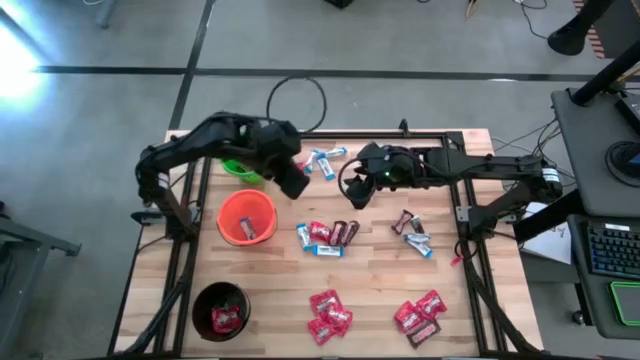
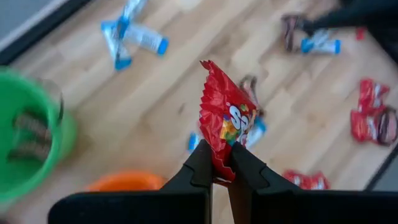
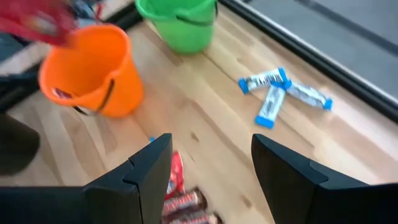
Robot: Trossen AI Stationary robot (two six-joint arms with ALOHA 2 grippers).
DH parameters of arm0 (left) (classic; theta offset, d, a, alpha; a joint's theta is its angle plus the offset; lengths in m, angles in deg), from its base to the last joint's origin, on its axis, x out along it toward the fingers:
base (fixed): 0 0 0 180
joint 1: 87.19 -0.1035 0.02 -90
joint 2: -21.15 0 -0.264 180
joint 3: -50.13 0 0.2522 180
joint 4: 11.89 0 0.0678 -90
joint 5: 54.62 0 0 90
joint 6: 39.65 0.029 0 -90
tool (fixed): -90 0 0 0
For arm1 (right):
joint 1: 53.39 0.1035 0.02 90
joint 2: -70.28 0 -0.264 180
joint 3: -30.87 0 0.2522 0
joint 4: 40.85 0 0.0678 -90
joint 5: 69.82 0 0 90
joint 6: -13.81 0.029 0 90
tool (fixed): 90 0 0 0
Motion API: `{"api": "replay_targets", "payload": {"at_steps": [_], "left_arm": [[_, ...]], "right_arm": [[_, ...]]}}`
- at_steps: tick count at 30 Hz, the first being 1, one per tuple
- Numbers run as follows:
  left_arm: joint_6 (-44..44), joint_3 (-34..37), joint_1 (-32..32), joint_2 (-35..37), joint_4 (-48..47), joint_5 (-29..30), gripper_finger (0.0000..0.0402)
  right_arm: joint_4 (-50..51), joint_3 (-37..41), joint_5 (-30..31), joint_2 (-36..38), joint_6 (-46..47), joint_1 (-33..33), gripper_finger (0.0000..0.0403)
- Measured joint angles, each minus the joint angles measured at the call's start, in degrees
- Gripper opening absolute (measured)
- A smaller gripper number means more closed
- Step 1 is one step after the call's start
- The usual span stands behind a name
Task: Organize candy in baskets
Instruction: Put the red candy into the black bucket
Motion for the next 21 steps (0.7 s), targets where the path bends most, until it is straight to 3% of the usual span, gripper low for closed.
{"api": "replay_targets", "payload": {"at_steps": [7,13,21], "left_arm": [[-15.0,2.0,12.3,5.1,0.0,1.3,0.0],[-35.1,5.6,25.3,8.7,0.0,6.6,0.0],[-61.4,14.1,42.1,9.6,0.0,7.7,0.0]], "right_arm": [[6.7,0.0,0.1,0.0,2.7,0.0,0.0208],[8.8,0.0,0.0,0.0,2.4,0.0,0.0208],[12.8,0.0,-0.4,0.0,2.3,0.0,0.0208]]}}
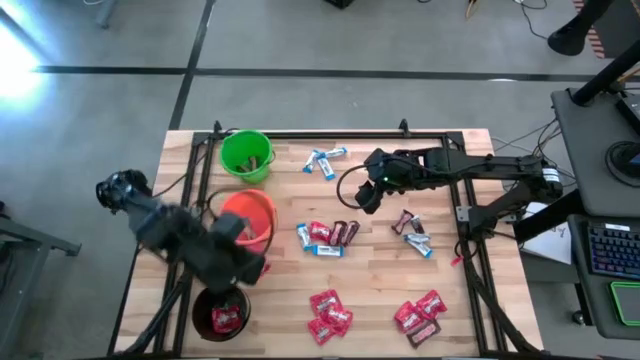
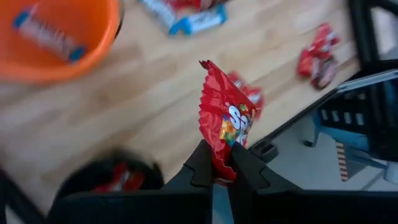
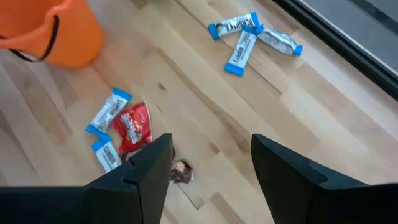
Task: Organize candy in baskets
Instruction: Put the red candy into the black bucket, then put the white chocolate into the orange bucket
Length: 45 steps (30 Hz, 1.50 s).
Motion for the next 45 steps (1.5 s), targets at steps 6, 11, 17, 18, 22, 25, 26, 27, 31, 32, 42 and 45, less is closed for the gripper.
{"api": "replay_targets", "payload": {"at_steps": [6,11,17,18,22,25,26,27,31,32,42,45], "left_arm": [[-14.4,5.0,8.2,0.1,0.0,-5.8,0.0],[-22.0,7.7,13.1,0.1,0.0,-10.6,0.0],[-25.7,9.9,16.7,0.1,0.0,-11.5,0.0],[-25.7,10.4,17.1,0.1,0.0,-11.5,0.0],[-25.5,13.2,17.6,0.1,0.0,-12.2,0.0],[-24.8,15.0,17.7,0.2,0.0,-15.6,0.0],[-24.8,15.5,17.8,0.2,0.0,-16.5,0.0],[-24.8,15.8,17.9,0.2,0.0,-16.8,0.0],[-24.5,15.9,18.0,0.2,0.0,-15.8,0.0013],[-24.1,15.9,18.0,0.2,0.0,-15.7,0.0019],[-24.0,15.3,17.9,0.2,0.2,-15.9,0.01],[-24.0,15.3,17.9,0.2,0.0,-15.8,0.0119]], "right_arm": [[3.0,0.0,-0.1,0.0,0.2,0.0,0.0208],[3.4,0.0,0.0,0.0,1.1,0.0,0.0208],[2.5,0.0,0.0,0.0,3.6,0.0,0.0208],[2.5,0.0,0.0,0.0,3.8,0.0,0.0208],[2.5,0.0,0.0,0.0,4.6,0.0,0.0208],[2.5,0.0,0.0,0.0,5.8,0.0,0.0208],[2.5,0.0,0.0,0.0,6.0,0.0,0.0208],[2.5,0.0,0.0,0.0,6.0,0.0,0.0208],[2.5,0.0,0.0,0.0,6.0,0.0,0.0208],[2.5,0.0,0.0,0.0,6.0,0.0,0.0208],[2.6,0.0,0.0,0.0,5.3,0.0,0.0208],[2.6,0.0,0.0,0.0,5.0,0.0,0.0208]]}}
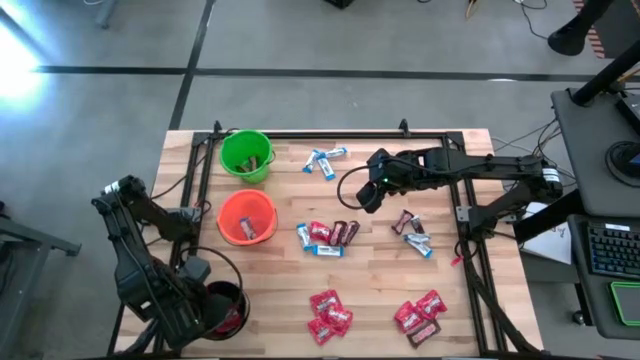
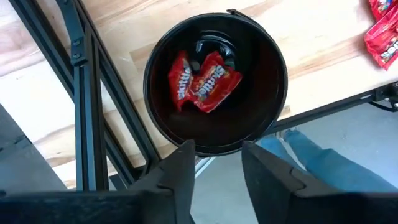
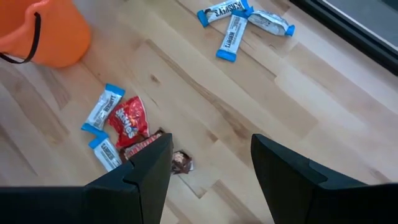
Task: Organize candy in baskets
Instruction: Put the white chocolate into the orange bucket
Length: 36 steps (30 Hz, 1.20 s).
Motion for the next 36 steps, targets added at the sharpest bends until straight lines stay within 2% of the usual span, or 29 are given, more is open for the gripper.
{"api": "replay_targets", "payload": {"at_steps": [3,11,15,19,23,27,32,34,36], "left_arm": [[0.2,0.0,-0.2,0.0,0.1,3.0,0.013],[6.2,-3.2,-2.1,1.8,0.1,25.5,0.0132],[11.1,-4.2,-4.6,2.9,0.0,33.0,0.0129],[17.7,-4.2,-8.9,3.4,0.0,34.5,0.012],[24.0,-4.2,-13.8,3.4,0.0,34.6,0.0112],[32.8,-5.0,-18.9,3.6,0.0,37.5,0.0105],[44.1,-6.7,-24.6,4.6,0.0,40.0,0.0102],[48.5,-7.0,-26.1,5.4,0.0,40.9,0.0102],[53.1,-7.1,-27.7,6.5,0.0,41.0,0.0102]], "right_arm": [[0.0,0.0,0.0,0.0,-0.7,0.0,0.0208],[-0.3,0.0,0.0,-1.0,-5.4,-0.2,0.0208],[-1.3,0.0,0.1,-2.1,-11.6,-0.4,0.0208],[-3.8,0.0,0.5,-3.3,-15.3,-0.9,0.0208],[-5.8,0.0,0.7,-4.4,-6.3,-3.6,0.0208],[-10.4,0.7,3.7,-5.1,-2.5,-6.6,0.0208],[-17.8,3.7,3.6,-5.2,3.0,-10.7,0.0208],[-19.6,4.7,3.4,-5.5,2.9,-11.6,0.0208],[-21.3,5.6,3.0,-5.5,-2.6,-12.1,0.0208]]}}
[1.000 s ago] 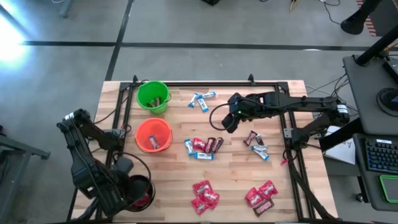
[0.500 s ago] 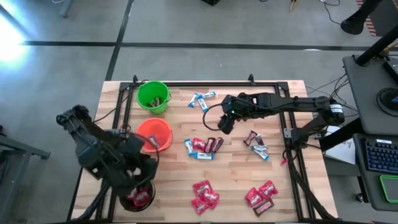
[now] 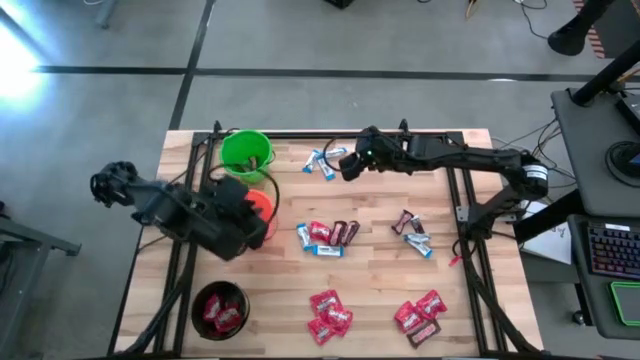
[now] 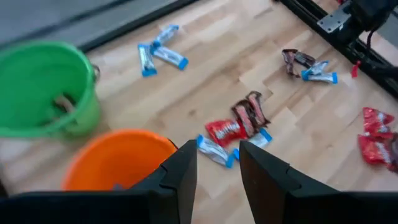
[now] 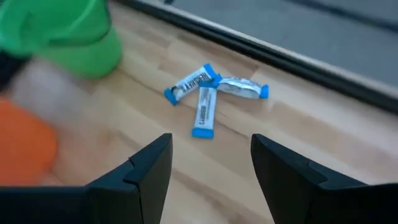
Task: Organize candy in baskets
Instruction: Put the white chocolate into the orange bucket
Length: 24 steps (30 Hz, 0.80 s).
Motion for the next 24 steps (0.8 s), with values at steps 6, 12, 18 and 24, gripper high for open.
{"api": "replay_targets", "payload": {"at_steps": [6,12,18,24], "left_arm": [[11.7,0.0,-5.0,5.5,0.0,0.3,0.0102],[20.0,0.0,-10.3,12.2,0.0,2.1,0.0102],[26.1,0.0,-13.7,16.9,0.0,2.1,0.0102],[29.9,0.0,-16.1,19.6,0.0,2.3,0.0102]], "right_arm": [[1.0,0.8,-1.8,0.0,-20.4,-0.3,0.0208],[0.9,0.9,-6.2,0.0,-35.9,-2.2,0.0208],[2.5,-0.2,-11.8,-2.5,-31.4,-7.2,0.0208],[5.8,-4.8,-15.1,-7.9,-32.2,-10.1,0.0208]]}}
